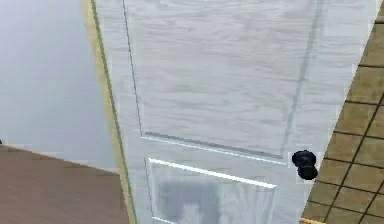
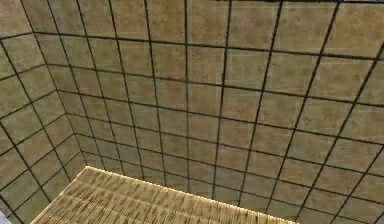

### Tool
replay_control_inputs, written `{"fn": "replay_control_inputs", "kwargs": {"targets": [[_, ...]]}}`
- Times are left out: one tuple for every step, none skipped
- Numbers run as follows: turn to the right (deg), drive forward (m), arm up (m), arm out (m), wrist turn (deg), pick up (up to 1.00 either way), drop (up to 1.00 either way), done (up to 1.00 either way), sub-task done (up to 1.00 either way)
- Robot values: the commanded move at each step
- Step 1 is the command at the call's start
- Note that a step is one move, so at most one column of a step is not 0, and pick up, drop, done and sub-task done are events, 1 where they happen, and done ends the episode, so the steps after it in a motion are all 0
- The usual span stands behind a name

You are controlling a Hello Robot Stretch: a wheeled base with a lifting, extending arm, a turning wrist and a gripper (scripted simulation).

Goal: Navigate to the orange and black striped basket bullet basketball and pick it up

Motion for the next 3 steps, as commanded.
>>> {"fn": "replay_control_inputs", "kwargs": {"targets": [[12.0, 0.0, 0.0, 0.0, 0.0, 0.0, 0.0, 0.0, 0.0], [0.0, 0.05, 0.0, 0.0, 0.0, 0.0, 0.0, 0.0, 0.0], [-45.0, 0.0, 0.0, 0.0, 0.0, 0.0, 0.0, 0.0, 0.0]]}}
